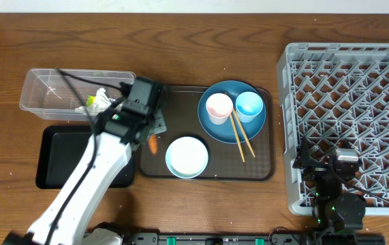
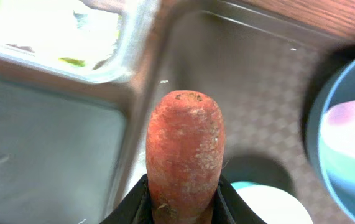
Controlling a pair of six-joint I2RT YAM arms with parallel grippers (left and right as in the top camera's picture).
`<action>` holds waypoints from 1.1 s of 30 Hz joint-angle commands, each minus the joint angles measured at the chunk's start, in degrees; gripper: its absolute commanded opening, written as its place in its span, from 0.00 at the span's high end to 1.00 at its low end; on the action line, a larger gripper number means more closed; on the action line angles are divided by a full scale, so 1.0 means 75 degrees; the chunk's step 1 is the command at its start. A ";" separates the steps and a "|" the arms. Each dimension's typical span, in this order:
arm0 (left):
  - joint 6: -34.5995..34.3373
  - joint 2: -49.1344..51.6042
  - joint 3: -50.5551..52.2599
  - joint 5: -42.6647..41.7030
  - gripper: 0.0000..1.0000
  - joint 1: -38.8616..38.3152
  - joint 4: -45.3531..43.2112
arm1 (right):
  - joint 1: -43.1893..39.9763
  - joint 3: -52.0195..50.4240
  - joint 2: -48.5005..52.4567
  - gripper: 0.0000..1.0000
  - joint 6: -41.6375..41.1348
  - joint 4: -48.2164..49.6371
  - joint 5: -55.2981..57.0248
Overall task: Sort waste into correct bins and load items into the dishwasher rack
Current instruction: 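Carry the carrot left and place it on the black tray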
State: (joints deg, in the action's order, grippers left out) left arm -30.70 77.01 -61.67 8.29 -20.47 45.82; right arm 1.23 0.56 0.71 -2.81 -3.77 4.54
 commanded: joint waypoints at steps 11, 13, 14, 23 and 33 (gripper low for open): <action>-0.4167 -0.0487 0.0323 0.2798 0.89 0.0702 0.2629 | -0.0012 -0.0032 -0.0029 0.01 -0.0047 -0.0006 -0.0009; -0.4765 -0.0481 0.0527 0.2789 0.89 0.0944 0.2629 | -0.0012 -0.0032 -0.0029 0.01 -0.0047 -0.0006 -0.0009; -0.5062 -0.0481 0.0629 0.2792 0.89 0.1046 0.2632 | -0.0012 -0.0032 -0.0029 0.01 -0.0047 -0.0006 -0.0009; -0.7338 -0.0481 0.1626 0.2850 0.85 0.2092 0.2556 | -0.0012 -0.0032 -0.0029 0.01 -0.0047 -0.0006 -0.0009; -0.7382 -0.0481 0.2203 0.2873 0.85 0.2719 0.1679 | -0.0012 -0.0032 -0.0029 0.01 -0.0047 -0.0006 -0.0009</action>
State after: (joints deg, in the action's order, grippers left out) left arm -84.33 73.41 -45.74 27.86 -0.93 58.24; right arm 1.23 0.56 0.73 -2.81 -3.77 4.54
